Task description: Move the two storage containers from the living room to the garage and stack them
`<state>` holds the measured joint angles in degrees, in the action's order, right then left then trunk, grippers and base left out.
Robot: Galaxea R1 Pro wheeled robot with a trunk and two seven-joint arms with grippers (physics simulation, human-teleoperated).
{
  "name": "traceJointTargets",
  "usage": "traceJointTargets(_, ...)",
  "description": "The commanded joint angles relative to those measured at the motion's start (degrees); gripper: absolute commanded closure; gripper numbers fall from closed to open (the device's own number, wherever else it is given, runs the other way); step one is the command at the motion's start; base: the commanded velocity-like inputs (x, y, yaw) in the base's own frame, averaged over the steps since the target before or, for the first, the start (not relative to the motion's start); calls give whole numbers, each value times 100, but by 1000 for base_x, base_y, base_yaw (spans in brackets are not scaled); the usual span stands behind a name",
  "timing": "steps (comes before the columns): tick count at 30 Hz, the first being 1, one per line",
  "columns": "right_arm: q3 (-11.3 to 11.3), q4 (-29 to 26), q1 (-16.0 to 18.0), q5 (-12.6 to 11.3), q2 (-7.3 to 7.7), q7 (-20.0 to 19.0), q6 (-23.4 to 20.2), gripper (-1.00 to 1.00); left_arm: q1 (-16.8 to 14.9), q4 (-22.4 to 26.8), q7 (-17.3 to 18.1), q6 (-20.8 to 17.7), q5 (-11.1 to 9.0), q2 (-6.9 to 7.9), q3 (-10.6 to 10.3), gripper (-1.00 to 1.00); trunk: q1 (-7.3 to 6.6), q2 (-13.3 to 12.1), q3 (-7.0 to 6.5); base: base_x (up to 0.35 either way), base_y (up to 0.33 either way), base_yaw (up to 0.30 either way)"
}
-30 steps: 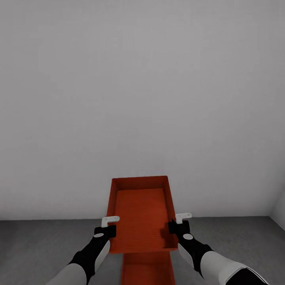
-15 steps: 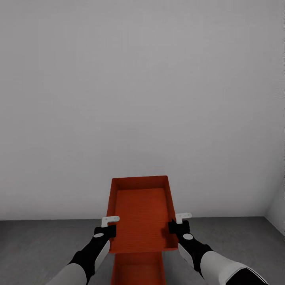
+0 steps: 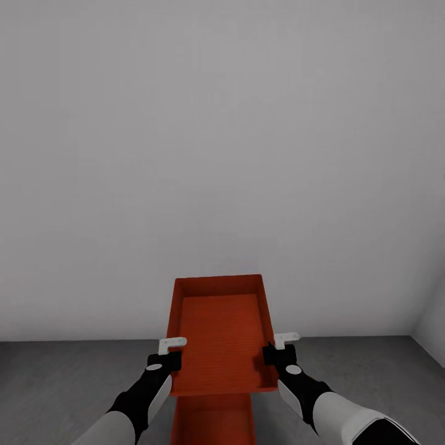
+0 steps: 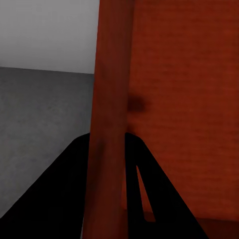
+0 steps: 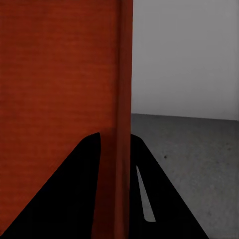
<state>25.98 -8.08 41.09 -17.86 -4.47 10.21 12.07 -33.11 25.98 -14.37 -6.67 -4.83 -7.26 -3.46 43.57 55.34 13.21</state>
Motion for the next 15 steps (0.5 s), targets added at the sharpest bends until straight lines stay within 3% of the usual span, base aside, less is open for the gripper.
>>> traceJointTargets(1, -251, -3, 5, -226, -1, -1, -2, 100, -3, 30, -356, 114, 80, 128, 179, 100, 1, 6, 17, 0, 0, 0)
traceJointTargets(15, -251, -4, 5, -226, -1, -1, -2, 100, -2, 30, -356, 113, 82, 128, 179, 100, 1, 6, 144, 0, 0, 0)
